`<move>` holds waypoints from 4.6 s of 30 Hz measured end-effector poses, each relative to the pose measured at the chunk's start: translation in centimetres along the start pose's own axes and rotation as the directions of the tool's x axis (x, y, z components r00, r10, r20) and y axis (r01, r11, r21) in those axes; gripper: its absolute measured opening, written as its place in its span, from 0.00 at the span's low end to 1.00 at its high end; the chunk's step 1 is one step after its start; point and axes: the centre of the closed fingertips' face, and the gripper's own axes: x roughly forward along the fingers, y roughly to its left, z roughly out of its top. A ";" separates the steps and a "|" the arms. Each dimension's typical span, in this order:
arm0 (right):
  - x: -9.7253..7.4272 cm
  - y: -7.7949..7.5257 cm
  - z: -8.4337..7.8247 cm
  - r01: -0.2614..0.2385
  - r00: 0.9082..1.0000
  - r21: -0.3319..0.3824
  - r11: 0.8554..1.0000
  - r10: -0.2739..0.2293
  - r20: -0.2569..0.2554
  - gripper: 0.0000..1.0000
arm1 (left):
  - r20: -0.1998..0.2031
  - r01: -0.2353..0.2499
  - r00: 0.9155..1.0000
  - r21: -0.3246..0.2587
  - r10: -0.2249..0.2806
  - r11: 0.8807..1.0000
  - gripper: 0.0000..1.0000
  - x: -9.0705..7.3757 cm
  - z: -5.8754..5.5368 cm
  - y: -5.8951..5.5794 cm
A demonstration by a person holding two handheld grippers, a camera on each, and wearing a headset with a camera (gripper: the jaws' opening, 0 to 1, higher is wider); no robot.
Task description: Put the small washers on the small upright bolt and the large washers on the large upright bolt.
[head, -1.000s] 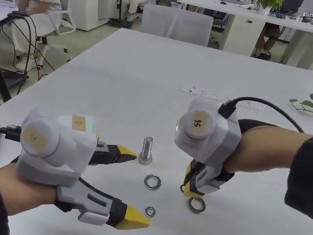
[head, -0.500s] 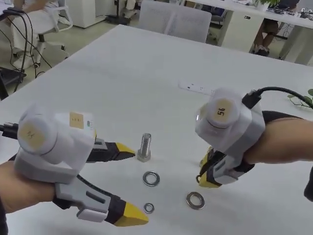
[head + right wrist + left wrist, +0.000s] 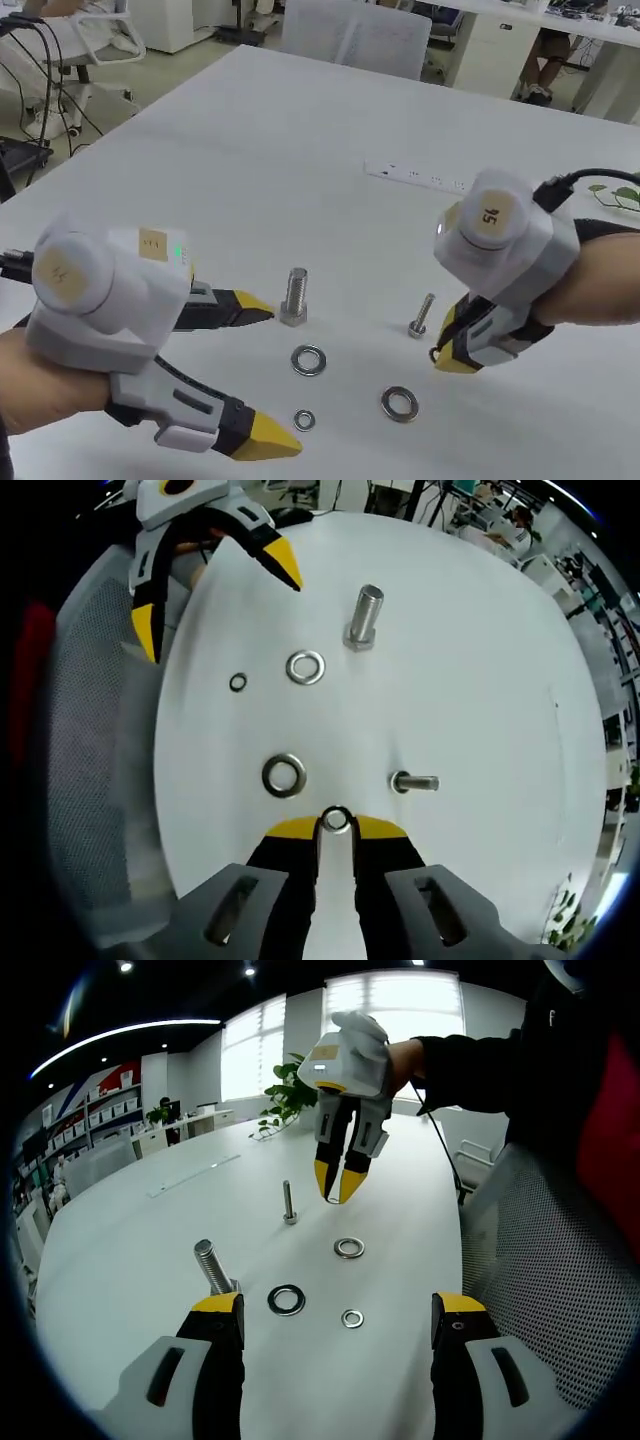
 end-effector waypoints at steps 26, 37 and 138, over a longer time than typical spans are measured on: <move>-3.2 -2.5 0.3 0.065 0.997 0.008 0.998 -0.065 0.047 0.14 | -0.005 0.006 1.000 -0.028 -0.006 1.000 0.76 0.4 -0.5 0.0; -3.5 -3.6 1.9 0.082 0.995 -0.023 0.996 -0.080 0.058 0.14 | 0.018 0.004 1.000 -0.042 -0.003 0.999 0.76 0.3 -0.3 0.2; 2.6 -3.9 -0.7 -0.009 1.000 0.031 0.999 0.010 -0.026 0.20 | 0.026 -0.005 1.000 -0.059 0.007 0.998 0.75 0.3 -0.7 0.7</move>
